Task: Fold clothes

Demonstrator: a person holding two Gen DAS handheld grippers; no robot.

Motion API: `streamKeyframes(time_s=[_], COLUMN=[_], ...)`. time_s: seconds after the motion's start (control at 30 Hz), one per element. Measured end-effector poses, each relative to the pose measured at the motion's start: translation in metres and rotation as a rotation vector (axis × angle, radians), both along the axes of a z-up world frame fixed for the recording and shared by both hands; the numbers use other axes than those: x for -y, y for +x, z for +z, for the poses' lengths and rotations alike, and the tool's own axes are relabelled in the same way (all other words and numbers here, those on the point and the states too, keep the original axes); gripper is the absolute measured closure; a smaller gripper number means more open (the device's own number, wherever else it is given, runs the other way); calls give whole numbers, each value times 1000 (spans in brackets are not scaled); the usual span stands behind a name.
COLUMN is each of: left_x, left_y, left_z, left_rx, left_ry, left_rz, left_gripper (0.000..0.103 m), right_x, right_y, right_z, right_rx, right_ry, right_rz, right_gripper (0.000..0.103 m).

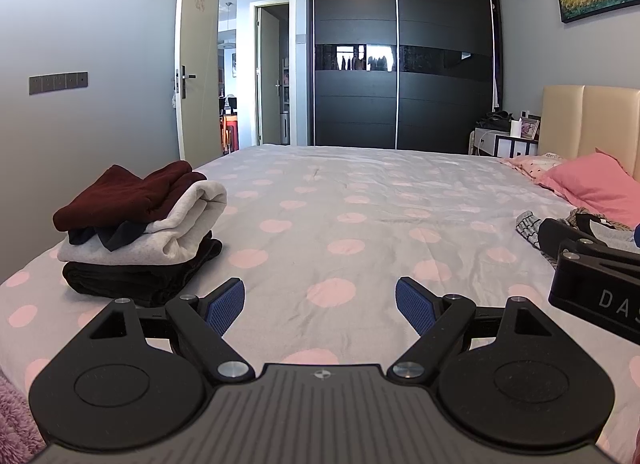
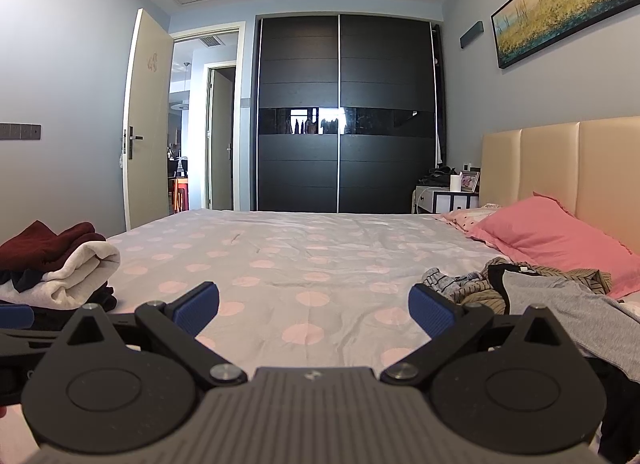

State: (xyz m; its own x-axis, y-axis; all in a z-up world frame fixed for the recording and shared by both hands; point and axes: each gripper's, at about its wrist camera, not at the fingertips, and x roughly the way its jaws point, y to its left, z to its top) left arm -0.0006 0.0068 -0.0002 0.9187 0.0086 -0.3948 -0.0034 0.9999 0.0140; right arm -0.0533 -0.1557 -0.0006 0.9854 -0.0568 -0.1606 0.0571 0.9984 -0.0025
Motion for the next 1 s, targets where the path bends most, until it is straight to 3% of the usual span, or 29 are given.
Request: streamKeyframes(time_s=[1.0], left_x=[2], left_y=[3], left_z=[-5], left_rx=[-2], left_ry=[5], left_rz=[-5], left_gripper=[20], right_x=[0], right_y=[1], right_z=[2], right_rx=[-3], right_ry=[-1], right_rz=[8], right_gripper=[1])
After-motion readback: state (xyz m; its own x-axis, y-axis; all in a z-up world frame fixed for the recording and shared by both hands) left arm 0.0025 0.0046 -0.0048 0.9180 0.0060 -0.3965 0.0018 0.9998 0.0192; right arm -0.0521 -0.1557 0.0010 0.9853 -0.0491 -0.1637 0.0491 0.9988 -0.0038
